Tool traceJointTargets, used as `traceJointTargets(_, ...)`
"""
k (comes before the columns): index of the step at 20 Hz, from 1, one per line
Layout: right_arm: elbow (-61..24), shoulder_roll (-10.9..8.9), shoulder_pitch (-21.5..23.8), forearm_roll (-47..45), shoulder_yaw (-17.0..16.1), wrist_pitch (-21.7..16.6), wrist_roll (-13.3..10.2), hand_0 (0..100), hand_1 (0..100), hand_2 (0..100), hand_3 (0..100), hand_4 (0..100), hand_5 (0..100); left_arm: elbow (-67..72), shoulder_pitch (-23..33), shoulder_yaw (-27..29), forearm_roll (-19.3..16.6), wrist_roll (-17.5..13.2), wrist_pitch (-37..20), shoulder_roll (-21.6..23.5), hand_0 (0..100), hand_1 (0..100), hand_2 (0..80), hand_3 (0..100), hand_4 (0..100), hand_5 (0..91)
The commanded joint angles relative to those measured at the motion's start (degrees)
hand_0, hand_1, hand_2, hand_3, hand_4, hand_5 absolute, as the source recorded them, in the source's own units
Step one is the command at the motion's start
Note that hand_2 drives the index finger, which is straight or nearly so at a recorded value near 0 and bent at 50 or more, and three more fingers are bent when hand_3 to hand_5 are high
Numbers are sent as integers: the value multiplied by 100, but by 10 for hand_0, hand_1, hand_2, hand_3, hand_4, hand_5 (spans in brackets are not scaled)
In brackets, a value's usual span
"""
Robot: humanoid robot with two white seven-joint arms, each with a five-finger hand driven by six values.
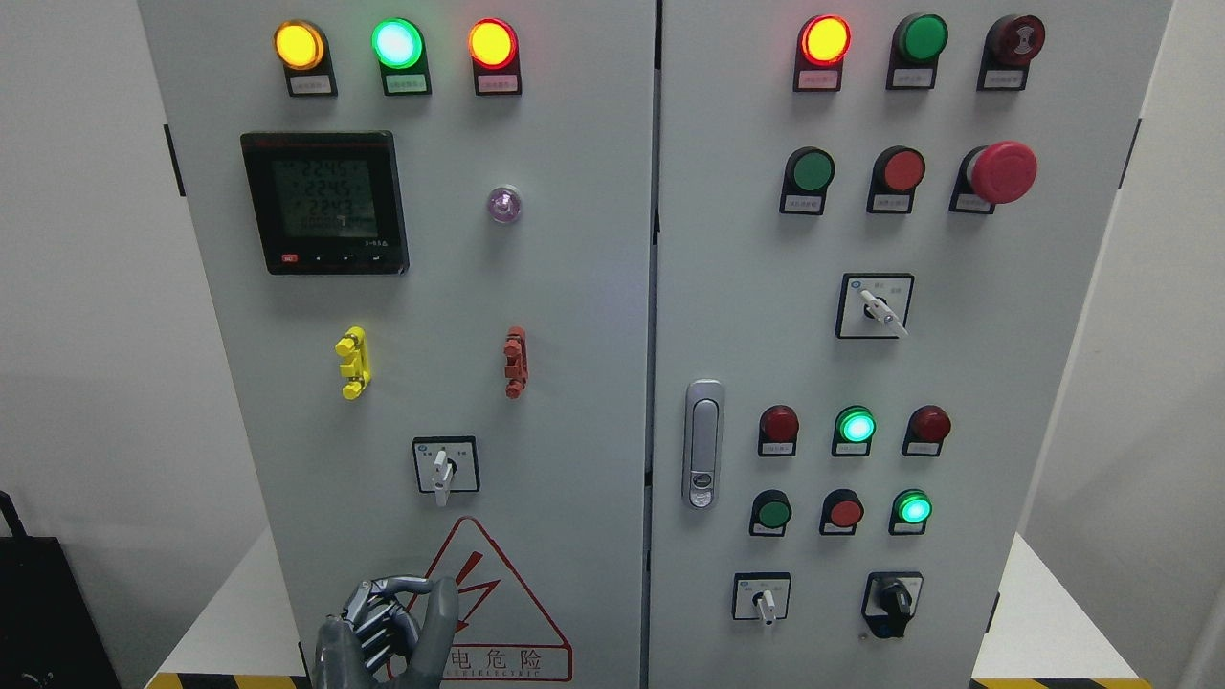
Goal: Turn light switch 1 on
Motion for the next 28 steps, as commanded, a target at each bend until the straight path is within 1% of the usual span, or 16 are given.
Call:
traceJointTargets(1,0,1,0,0,4,-3,1,0,0,0,0,0,0,3,-294,-47,-49,228,333,-38,0,462,509,1000,1000,880)
traceJointTargets(9,0,-8,0,0,-5,-3,1,0,0,0,0,0,0,12,-716,-222,-75,430,852,-108,0,473,510,997,1000,876)
traceJointTargets(14,0,1,0,0,-5,-3,1,0,0,0,0,0,0,12,-751,-266,-67,422,861,-108,0,486,510,995,1000,875)
traceJointTargets(19,0,1,0,0,-5,-3,1,0,0,0,0,0,0,12,-751,-258,-58,352,861,-108,0,485,510,996,1000,874)
traceJointTargets(28,0,1,0,0,4,-3,1,0,0,0,0,0,0,3,-813,-214,-84,386,897,-117,0,485,500,997,1000,873)
